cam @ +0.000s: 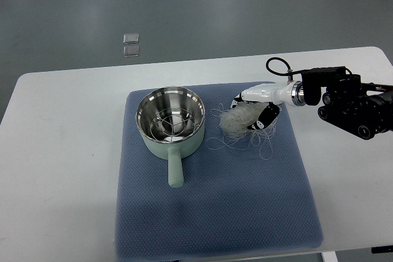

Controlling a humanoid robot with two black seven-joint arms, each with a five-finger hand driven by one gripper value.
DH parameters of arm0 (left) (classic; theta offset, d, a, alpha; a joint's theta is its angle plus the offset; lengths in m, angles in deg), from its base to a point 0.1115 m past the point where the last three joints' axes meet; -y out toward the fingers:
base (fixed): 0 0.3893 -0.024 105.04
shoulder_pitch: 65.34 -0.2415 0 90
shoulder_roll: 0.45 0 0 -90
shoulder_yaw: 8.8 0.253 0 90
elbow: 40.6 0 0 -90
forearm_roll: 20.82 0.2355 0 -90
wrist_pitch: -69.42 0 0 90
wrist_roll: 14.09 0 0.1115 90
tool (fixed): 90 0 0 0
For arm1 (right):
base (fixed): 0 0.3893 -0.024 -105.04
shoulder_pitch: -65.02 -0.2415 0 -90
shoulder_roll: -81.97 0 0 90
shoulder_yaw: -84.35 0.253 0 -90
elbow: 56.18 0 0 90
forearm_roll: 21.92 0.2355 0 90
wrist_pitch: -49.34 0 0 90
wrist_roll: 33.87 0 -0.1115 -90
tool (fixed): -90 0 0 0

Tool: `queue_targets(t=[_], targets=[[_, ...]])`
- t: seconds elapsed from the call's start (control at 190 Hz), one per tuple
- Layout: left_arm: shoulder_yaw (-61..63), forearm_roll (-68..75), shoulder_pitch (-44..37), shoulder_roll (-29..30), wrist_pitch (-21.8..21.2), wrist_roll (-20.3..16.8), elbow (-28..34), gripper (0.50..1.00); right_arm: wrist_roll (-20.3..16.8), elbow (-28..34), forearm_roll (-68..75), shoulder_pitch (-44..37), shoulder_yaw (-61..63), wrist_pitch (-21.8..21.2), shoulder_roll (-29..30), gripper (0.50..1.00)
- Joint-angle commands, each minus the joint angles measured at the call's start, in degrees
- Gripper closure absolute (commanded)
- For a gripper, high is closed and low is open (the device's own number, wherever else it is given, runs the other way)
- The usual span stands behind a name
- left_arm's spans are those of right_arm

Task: Put vermicelli into pot with right hand
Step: 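Close the right hand fingers around the vermicelli bundle, then lift the vermicelli with the right hand and carry it above the pot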

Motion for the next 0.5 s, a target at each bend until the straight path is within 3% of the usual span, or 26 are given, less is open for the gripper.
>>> queue_targets(t=[0.0, 0.258, 0.496], targets=[[0.01, -0.01, 0.00, 0.00, -0.07, 0.01, 0.00, 0.500, 0.39, 0.22, 1.11, -1.69, 1.05, 0.72, -0.86, 1.000], [0.01, -0.01, 0.00, 0.00, -0.07, 0.01, 0.00, 0.500, 0.48, 0.66, 10.08, -10.92, 7.64, -1.65, -0.78, 1.000], [-0.08, -0.01, 0.00, 0.00, -0.07, 0.01, 0.00, 0.500, 0.56, 4.09, 13.33, -16.19, 10.72, -4.20, 2.74, 1.000]])
